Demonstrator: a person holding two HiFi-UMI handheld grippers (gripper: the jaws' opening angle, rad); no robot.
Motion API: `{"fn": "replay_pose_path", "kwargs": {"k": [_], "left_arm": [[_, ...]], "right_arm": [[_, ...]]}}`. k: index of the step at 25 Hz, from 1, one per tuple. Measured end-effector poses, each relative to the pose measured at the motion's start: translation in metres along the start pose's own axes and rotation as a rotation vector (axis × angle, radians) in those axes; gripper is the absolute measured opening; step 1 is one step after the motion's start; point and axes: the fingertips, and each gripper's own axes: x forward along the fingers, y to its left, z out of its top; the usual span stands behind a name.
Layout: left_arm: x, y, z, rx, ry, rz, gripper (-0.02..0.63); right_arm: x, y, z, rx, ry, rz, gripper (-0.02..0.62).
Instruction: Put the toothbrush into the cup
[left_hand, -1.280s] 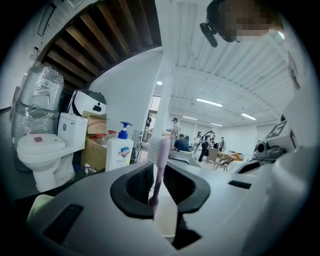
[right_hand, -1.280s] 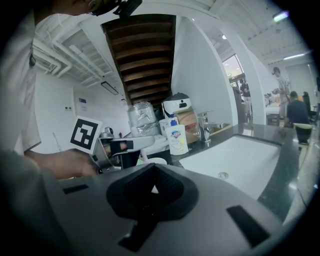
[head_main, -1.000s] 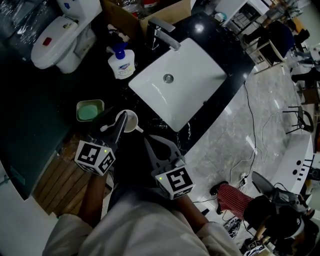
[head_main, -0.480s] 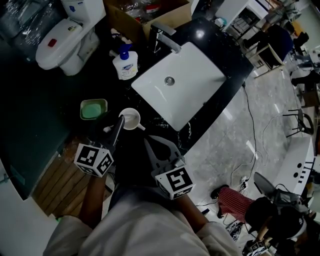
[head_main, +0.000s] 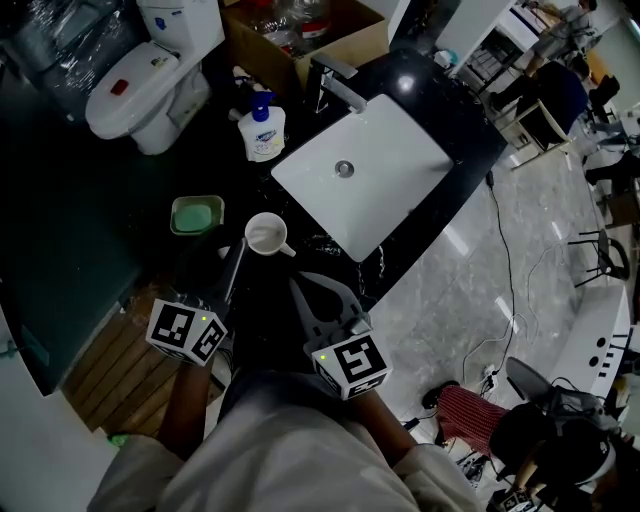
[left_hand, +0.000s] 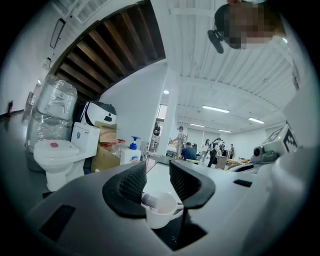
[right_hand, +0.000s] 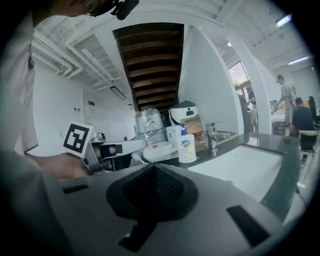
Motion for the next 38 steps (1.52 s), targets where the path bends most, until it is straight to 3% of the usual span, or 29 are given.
{"fn": "replay_pose_path", "kwargs": {"k": [5, 8, 13, 18, 23, 38], "left_arm": [[-0.011, -0.01, 0.012, 0.02, -0.018, 0.004, 0.131], [-0.015, -0.018, 0.016, 0.027, -0.027, 0.0, 0.059], [-0.021, -0.034, 0.02, 0.022, -0.052, -0.017, 0.012], [-0.022, -0.063, 0.014, 0.002, -0.036, -0.07, 0.01], [-0.02, -0.09, -0.003, -0.012, 0.015, -0.117, 0.011], [-0.022, -0.098, -0.005, -0.014, 0.044, -0.13, 0.009]], "right_arm": [[-0.006, 0.004, 0.007, -0.01, -0.026, 0.009, 0.006], [-0.01, 0.004, 0.008, -0.016, -0.037, 0.01, 0.006], [-0.018, 0.004, 0.017, -0.003, -0.073, 0.02, 0.006], [-0.025, 0.007, 0.027, -0.01, -0.098, 0.044, 0.006], [-0.031, 0.02, 0.031, -0.054, -0.116, 0.124, 0.006], [-0.037, 0.014, 0.033, -0.063, -0.14, 0.114, 0.005]]}}
